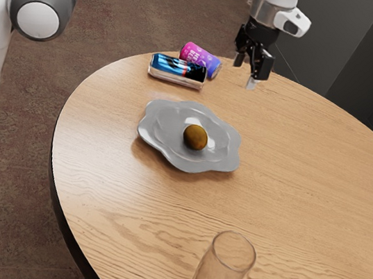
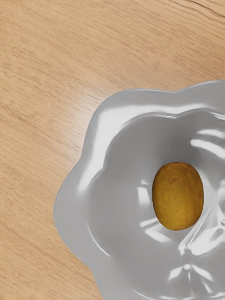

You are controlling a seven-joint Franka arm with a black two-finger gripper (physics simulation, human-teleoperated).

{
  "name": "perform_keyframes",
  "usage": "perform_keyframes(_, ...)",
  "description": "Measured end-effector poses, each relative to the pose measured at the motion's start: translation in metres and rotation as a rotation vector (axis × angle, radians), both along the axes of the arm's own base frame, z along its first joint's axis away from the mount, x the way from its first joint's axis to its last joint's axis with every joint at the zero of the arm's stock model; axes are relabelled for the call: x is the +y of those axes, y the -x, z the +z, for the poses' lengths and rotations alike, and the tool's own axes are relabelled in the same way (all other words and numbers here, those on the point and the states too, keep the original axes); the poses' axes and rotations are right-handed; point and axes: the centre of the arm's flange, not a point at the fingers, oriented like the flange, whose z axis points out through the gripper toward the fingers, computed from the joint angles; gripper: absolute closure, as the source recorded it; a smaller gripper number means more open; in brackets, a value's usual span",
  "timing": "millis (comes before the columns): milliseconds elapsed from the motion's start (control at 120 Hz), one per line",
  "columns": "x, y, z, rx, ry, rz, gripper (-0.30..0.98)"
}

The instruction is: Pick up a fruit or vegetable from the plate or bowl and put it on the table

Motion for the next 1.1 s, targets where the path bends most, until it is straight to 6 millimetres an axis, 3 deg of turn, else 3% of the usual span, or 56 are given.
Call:
perform_keyframes(250,-0.004,-0.003,0.002,-0.023,-0.003,-0.049,0.0)
perform_keyframes(367,-0.015,-0.018,-0.023,0.015,-0.006,-0.072,0.0)
perform_keyframes(533,-0.008,-0.017,-0.037,0.048,-0.009,-0.066,0.0)
perform_keyframes(617,-0.008,0.007,-0.04,0.078,-0.007,-0.067,0.0)
perform_keyframes(725,-0.008,0.066,-0.086,0.164,0.061,-0.102,0.0)
perform_keyframes(817,0.028,0.112,-0.123,0.184,0.136,-0.066,0.0)
perform_keyframes(933,0.045,0.168,-0.133,0.141,0.113,-0.037,0.0)
perform_keyframes(1008,0.059,0.182,-0.136,0.119,0.105,-0.001,0.0)
perform_keyframes(1100,0.066,0.179,-0.134,0.097,0.093,0.022,0.0)
